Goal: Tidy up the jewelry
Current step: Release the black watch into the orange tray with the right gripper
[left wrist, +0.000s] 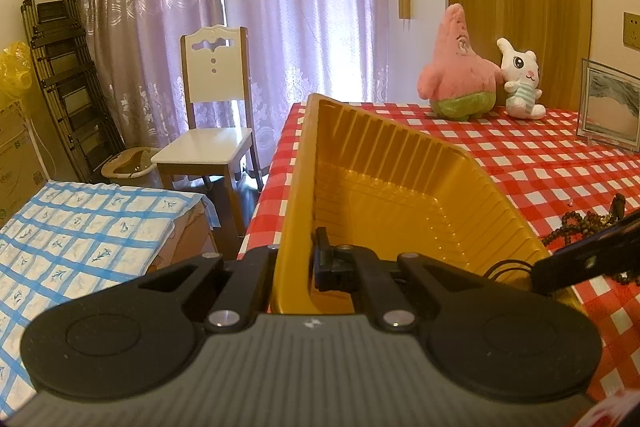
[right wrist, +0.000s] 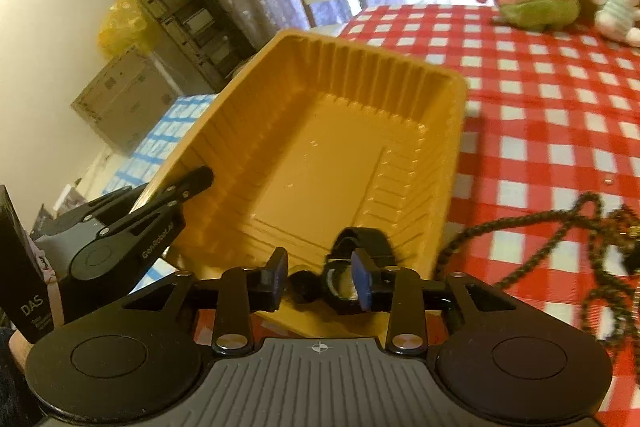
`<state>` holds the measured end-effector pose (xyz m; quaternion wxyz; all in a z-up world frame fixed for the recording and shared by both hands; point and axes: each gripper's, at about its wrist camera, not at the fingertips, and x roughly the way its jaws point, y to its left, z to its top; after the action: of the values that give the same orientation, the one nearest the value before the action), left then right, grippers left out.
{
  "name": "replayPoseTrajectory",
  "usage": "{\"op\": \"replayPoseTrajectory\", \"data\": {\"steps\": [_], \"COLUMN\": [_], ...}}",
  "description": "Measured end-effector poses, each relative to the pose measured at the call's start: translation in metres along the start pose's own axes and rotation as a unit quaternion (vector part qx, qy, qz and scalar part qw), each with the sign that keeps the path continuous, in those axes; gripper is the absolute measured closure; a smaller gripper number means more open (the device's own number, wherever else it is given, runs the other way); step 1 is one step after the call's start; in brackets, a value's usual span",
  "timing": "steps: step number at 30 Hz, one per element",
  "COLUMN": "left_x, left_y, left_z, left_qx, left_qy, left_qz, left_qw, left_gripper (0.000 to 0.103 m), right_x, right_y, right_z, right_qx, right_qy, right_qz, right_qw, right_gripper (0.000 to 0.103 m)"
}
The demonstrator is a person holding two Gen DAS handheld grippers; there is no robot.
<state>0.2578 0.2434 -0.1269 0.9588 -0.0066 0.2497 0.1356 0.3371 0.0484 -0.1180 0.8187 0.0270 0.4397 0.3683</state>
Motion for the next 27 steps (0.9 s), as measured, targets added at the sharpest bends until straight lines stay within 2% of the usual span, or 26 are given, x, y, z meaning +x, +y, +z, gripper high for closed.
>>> {"op": "replayPoseTrajectory", "data": {"steps": [10,17,27], "left_x": [0.003,0.004,0.005], "left_y": [-0.001,-0.001,-0.001], "left_z": [-0.001,-0.001,-0.002], "left_qx": [0.006,0.008,0.009], "left_qy": [0.003,0.004,0.005], "left_qz": [0.003,0.004,0.006], "left_qw": [1.0000,1.0000,0.9999], "left_gripper": [0.100,0.100,0.100], "right_x": [-0.036,-0.060,-0.103], "right_y": [-0.032,-0.069,-0.143], "right_z": [-0.008,-0.018,-0.072], "right_qx": [0.016,0.050,0.120], "right_qy": [-0.008,-0.003,0.009], "right_qz": [-0.077,-0.113,-0.190], "right_qw": [0.997,0.992,0.974], "right_gripper": [0.061,0.061,0.060]}}
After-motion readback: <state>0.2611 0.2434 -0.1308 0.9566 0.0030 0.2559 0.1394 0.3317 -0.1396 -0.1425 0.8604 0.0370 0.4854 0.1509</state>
